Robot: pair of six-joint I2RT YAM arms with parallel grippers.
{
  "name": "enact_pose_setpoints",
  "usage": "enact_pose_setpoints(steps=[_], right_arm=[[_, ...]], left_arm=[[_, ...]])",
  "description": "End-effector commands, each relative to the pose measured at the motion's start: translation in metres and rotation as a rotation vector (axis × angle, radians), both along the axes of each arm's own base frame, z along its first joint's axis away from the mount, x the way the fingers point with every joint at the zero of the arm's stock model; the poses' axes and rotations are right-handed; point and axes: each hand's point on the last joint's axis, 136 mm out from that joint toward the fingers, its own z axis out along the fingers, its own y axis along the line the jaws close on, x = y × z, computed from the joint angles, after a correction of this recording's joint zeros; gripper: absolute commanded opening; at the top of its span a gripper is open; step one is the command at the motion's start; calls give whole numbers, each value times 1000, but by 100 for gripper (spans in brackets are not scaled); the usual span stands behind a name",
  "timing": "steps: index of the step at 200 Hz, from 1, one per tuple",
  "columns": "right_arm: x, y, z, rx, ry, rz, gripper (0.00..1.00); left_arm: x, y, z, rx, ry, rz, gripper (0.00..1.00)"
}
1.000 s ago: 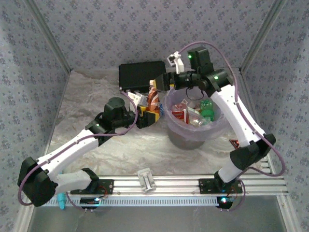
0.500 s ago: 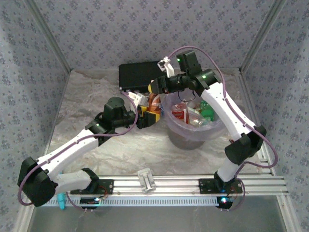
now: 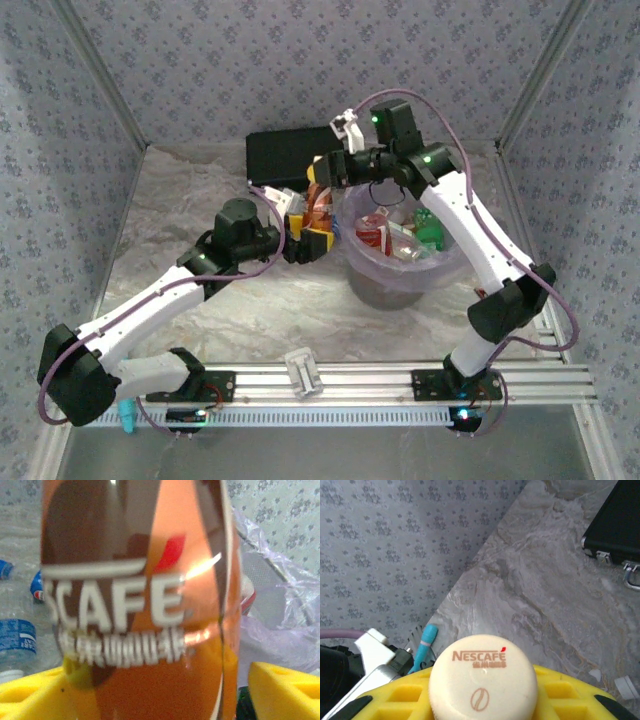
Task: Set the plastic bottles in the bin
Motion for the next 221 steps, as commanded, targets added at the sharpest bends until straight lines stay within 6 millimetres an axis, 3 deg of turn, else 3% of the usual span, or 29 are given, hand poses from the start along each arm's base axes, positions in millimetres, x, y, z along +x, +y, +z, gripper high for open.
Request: enact_pose_setpoints(steps=[1, 25, 55, 82, 111, 162, 175, 179, 221], right_arm=[[4, -21, 57, 87, -130, -72, 10], [12, -46, 83, 129, -193, -147, 7], [21, -94, 108, 171, -257, -293, 5], [23, -143, 110, 177, -275, -456, 2], [24, -182, 91, 160, -277, -624, 1], [24, -217, 57, 211, -327, -843, 0], [26, -220, 55, 240, -350, -864, 0], [28, -220, 41, 247, -314, -873, 0], [29, -212, 13, 272, -219, -854, 0]], left_arm=[[-2, 3, 23, -58, -67, 7, 90], [-2, 6, 20, -55, -64, 21, 92], [0, 11, 14, -44, -63, 50, 93], [3, 12, 11, -41, -61, 71, 93], [10, 8, 12, -57, -45, 83, 92], [19, -9, 24, -134, -17, 57, 90], [21, -13, 24, -141, -15, 55, 89], [21, -14, 24, -139, -14, 52, 89], [24, -24, 22, -128, -5, 41, 89]])
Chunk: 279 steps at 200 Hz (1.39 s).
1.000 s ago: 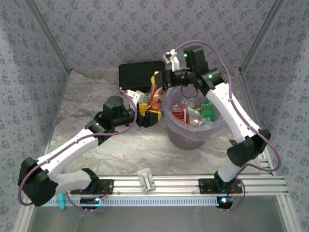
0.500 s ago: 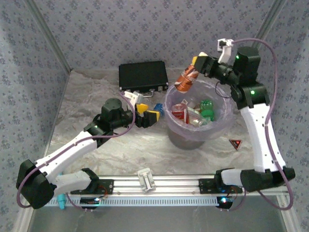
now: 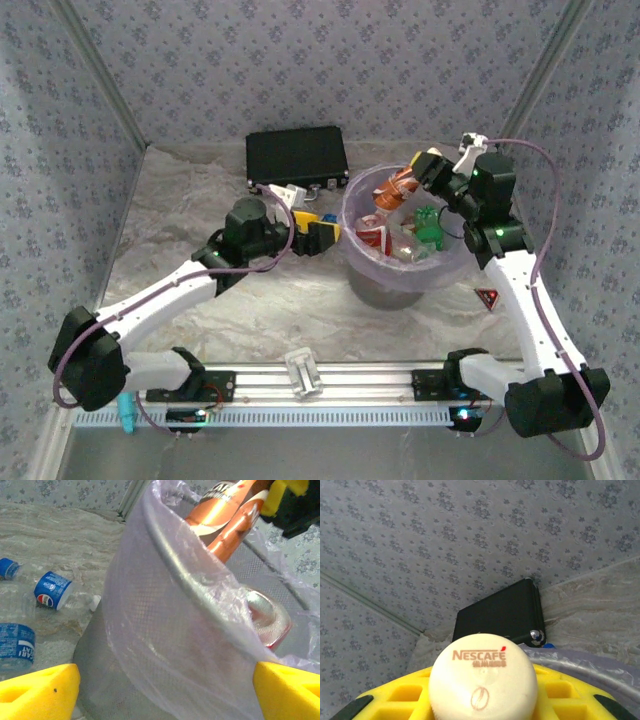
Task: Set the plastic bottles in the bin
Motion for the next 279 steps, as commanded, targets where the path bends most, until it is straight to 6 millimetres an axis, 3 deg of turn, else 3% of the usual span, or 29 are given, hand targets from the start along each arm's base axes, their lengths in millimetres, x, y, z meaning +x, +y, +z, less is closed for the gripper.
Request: enact_pose_setpoints(steps=[1, 36, 74, 84, 113, 139, 159, 186, 224, 253, 279], right_arm=[[-2, -1, 20, 74, -67, -15, 0], [-8, 10, -11, 84, 22, 19, 3], [-17, 17, -26, 36, 75, 44, 11], [-19, 18, -29, 24, 96, 54, 19], [-28, 16, -26, -77, 141, 82, 53], [-38, 1, -17, -194, 166, 49, 66], [-42, -11, -14, -244, 169, 20, 64], [-40, -9, -10, -248, 161, 29, 48], [-30, -8, -35, -283, 235, 47, 38], [-27, 5, -53, -256, 281, 98, 31], [-24, 30, -67, -251, 286, 151, 28]], left_arm=[[0, -9, 32, -69, -59, -21, 89], [2, -17, 29, -63, -46, -34, 89], [5, -20, 27, -52, -41, -38, 88], [4, -21, 25, -49, -37, -40, 88], [5, -20, 22, -37, -31, -36, 88], [5, -20, 23, -34, -33, -36, 88], [6, -20, 23, -27, -36, -34, 88], [7, -20, 21, -19, -32, -33, 88], [7, -21, 18, -17, -23, -32, 88], [7, -19, 17, -14, -20, -25, 88], [9, -19, 17, -16, -22, -16, 88]])
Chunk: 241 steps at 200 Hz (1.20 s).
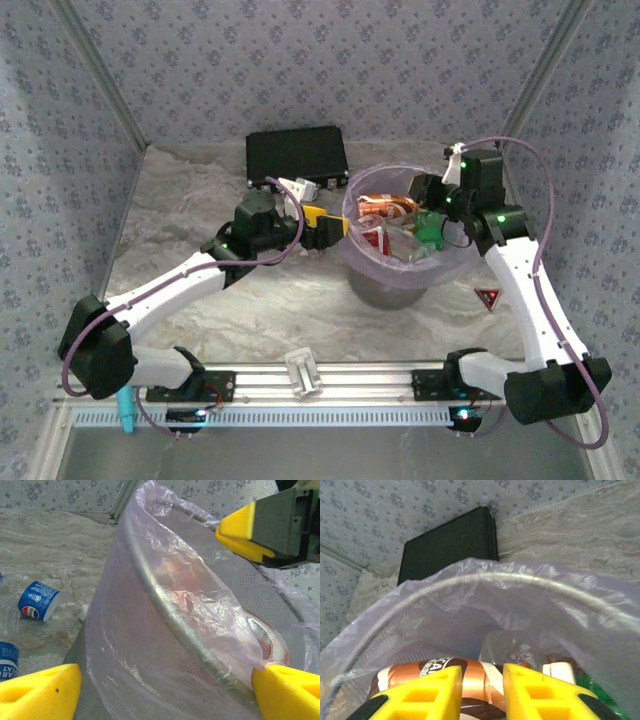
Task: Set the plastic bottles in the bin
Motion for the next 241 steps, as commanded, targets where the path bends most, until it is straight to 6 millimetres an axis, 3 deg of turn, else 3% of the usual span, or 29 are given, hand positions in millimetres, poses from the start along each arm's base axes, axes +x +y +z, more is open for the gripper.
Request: enact_pose_setpoints(steps=[1, 25, 63, 78, 98, 119, 139, 166, 204, 241], right_arm=[[0, 23, -10, 14, 16, 59, 28], [1, 27, -15, 8, 27, 62, 27], [-2, 15, 13, -18, -34, 46, 27], [-3, 8, 27, -15, -66, 42, 30], [-8, -3, 35, -25, -62, 34, 36], [-13, -11, 46, -17, -70, 33, 43], [-18, -20, 53, -6, -78, 20, 48], [-26, -28, 54, 7, -71, -3, 52], [-41, -41, 39, 12, 5, -35, 59], [-60, -71, 19, -30, 99, -131, 63]], left_arm=[[2, -3, 11, -11, -26, 2, 88], [1, -2, 11, -9, -22, 1, 88], [-2, 9, 22, 0, -70, 30, 92], [-4, 18, 32, -2, -107, 58, 100], [-4, 36, 42, 29, -147, 120, 100], [2, 62, 40, 82, -136, 203, 100], [12, 83, 23, 109, -98, 253, 100], [39, 97, -22, 170, 6, 317, 99], [76, 83, -82, 276, 142, 323, 96], [103, 64, -115, 323, 187, 309, 97]])
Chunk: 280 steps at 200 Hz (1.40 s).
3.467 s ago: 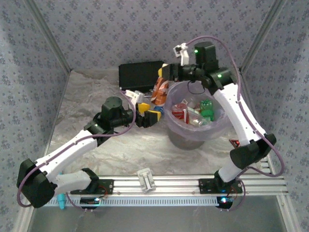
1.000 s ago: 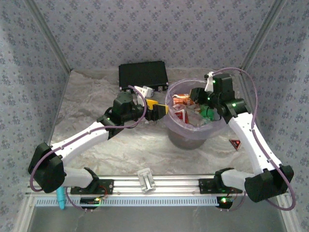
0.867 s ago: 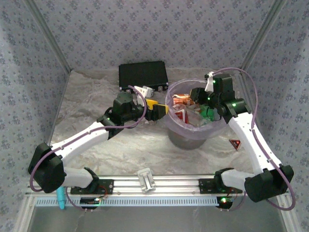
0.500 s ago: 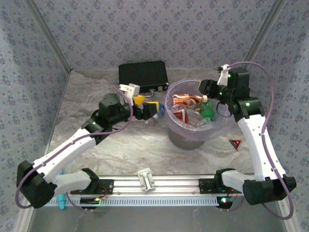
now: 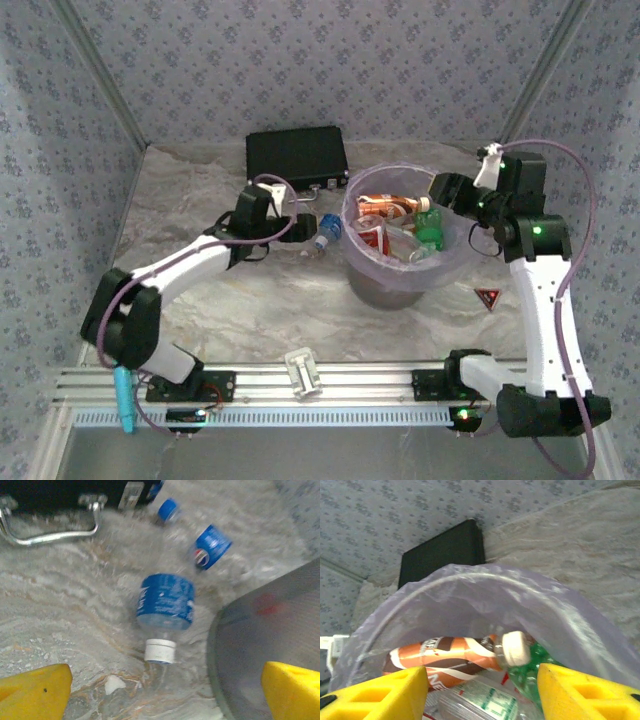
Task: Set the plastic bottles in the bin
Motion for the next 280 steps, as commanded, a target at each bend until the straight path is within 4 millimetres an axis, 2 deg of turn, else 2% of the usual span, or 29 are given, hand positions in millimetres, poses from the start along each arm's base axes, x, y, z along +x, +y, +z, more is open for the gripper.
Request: enact_pose_setpoints(steps=[1, 35, 61, 98, 139, 171, 213, 280], right_arm=[[-22, -16, -19, -31, 97, -36, 63], [-29, -36, -37, -28, 164, -77, 69], [-24, -39, -46, 4, 181, -71, 72], [-17, -28, -48, 37, 173, 2, 72], [-14, -19, -53, 72, 182, 52, 68], [-12, -13, -55, 95, 191, 84, 60], [-13, -5, -59, 86, 205, 116, 52], [-9, 4, -59, 86, 214, 147, 49]], left_arm=[[21, -14, 20, -28, -51, -11, 97], [33, -37, 4, 11, -32, -55, 99], [40, -55, -14, 51, -1, -89, 100], [43, -73, -36, 94, 34, -114, 100], [48, -79, -56, 111, 64, -112, 100], [51, -77, -68, 130, 80, -97, 99], [50, -67, -84, 266, 74, -74, 91], [55, -42, -94, 324, 91, 18, 67]])
